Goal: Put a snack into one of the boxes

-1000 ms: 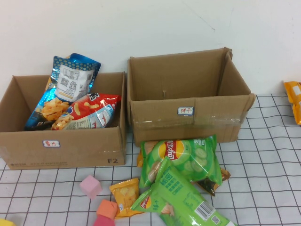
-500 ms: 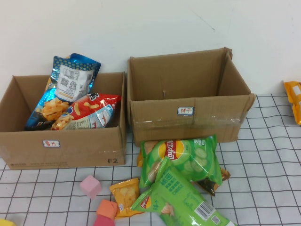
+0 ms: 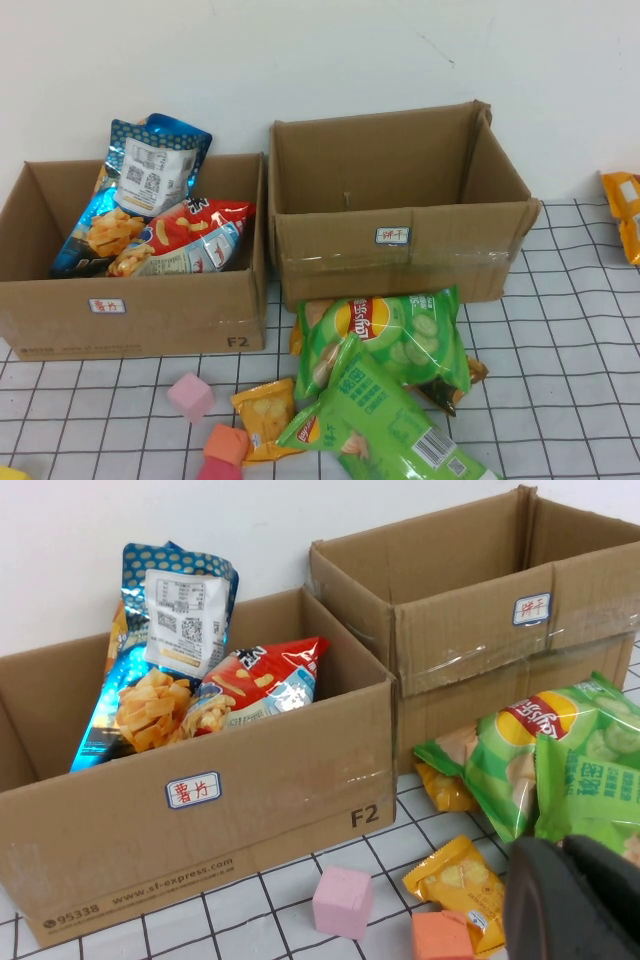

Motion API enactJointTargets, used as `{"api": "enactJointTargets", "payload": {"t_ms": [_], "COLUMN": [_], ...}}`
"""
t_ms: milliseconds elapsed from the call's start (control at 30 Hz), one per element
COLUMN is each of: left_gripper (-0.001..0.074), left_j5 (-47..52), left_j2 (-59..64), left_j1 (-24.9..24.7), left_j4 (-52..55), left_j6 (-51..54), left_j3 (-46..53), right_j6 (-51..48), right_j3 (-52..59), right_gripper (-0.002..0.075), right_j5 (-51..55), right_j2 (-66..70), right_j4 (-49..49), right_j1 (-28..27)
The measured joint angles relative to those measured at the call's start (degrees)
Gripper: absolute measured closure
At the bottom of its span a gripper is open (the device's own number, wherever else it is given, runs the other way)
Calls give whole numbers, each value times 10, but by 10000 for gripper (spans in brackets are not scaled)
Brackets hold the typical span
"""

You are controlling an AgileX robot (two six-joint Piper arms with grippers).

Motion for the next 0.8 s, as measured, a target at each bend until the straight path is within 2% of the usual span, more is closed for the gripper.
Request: {"api": "enactJointTargets", "payload": {"t_ms": [133,333,433,567,800], "left_gripper": [736,736,736,736,736], "left_j5": [0,0,0,0,0], "left_j2": [0,0,0,0,0], "left_j1": [0,0,0,0,0], "left_j4": [0,-1,-1,-1,-1], "left_j6": [0,0,0,0,0], "left_j3": [0,0,0,0,0], "right_j6": [0,0,0,1,1], "right_j3": [38,84,105,136,159], "right_gripper": [727,727,727,727,727], "right_j5": [-11,-11,-16,-25,-19], "right_j2": [-63,-104,-105,-105,-105], "right_j4": [24,72,87,95,108], "right_j1": [-77,-269,-337,-381,-388]}}
